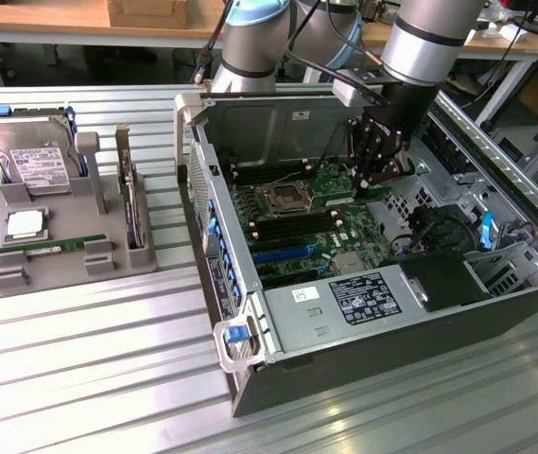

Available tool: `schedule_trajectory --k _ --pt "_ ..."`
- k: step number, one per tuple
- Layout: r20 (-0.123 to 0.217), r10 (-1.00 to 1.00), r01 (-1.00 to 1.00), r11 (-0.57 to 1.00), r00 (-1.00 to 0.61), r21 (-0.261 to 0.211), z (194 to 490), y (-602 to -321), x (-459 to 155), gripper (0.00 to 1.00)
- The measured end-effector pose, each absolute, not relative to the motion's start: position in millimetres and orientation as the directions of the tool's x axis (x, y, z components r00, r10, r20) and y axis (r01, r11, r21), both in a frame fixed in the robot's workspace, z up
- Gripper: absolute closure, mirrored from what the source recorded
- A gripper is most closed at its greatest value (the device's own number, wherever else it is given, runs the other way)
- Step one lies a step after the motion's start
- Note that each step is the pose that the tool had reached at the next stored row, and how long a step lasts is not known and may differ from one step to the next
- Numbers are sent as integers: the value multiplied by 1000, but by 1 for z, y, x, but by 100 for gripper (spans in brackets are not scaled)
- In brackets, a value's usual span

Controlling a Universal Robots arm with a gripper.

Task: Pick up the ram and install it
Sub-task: 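Insert the ram into the slot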

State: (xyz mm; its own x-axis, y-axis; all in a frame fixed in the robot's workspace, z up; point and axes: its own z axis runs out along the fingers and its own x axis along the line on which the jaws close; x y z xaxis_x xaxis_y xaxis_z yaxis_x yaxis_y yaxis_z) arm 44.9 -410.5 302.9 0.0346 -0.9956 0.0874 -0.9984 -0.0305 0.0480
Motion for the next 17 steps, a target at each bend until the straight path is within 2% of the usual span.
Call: schedule_trajectory --k 17 --pt "87 -996 -998 -31 35 48 297 -410 45 87"
